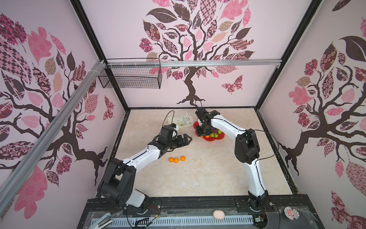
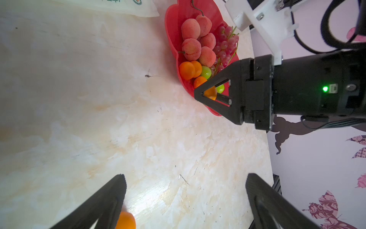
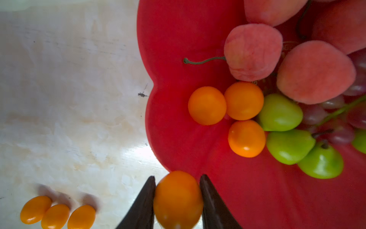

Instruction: Place and organize the fake fruits in the fruit bowl

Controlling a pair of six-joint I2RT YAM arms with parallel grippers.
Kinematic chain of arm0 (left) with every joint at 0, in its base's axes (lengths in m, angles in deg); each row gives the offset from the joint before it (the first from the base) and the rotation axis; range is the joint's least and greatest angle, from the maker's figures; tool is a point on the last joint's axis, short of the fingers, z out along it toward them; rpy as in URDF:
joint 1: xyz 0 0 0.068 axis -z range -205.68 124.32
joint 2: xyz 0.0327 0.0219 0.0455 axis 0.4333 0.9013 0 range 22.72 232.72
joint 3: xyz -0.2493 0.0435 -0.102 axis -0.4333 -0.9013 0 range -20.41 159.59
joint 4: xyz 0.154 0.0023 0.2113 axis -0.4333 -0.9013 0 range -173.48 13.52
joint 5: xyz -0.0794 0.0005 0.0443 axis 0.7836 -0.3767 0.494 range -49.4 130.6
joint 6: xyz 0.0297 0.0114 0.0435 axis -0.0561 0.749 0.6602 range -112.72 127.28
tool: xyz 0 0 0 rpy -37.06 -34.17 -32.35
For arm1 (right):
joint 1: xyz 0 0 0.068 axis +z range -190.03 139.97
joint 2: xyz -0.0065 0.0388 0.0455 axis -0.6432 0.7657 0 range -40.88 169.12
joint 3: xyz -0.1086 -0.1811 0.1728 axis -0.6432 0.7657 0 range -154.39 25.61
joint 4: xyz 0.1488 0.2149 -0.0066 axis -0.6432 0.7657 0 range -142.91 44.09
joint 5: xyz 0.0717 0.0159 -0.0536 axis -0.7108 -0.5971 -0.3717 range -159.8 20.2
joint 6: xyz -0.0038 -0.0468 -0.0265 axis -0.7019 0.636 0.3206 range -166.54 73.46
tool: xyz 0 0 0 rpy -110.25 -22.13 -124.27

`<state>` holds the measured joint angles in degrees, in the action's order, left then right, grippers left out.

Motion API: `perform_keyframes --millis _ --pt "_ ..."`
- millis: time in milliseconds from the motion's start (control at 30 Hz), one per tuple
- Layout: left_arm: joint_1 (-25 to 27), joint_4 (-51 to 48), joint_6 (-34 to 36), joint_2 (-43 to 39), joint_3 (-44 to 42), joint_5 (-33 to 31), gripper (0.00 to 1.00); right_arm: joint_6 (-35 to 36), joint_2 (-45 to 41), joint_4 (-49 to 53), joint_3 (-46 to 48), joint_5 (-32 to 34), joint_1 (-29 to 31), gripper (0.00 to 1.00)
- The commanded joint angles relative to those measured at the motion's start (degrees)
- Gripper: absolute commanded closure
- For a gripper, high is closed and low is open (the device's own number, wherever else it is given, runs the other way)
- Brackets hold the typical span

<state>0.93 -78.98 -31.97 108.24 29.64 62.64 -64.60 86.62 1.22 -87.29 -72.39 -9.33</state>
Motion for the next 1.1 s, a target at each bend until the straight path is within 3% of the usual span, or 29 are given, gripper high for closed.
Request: perform_keyframes --millis 0,1067 --pt "1.0 1.6 0.0 1.7 3.7 1.0 0.02 0.6 -4.8 -0.1 0.6 0.5 -0.9 0.63" --pt "3.5 1.1 0.4 5.5 4.8 2.4 0.01 0.7 0.9 -0.2 -0.7 -0.4 -3.7 0.60"
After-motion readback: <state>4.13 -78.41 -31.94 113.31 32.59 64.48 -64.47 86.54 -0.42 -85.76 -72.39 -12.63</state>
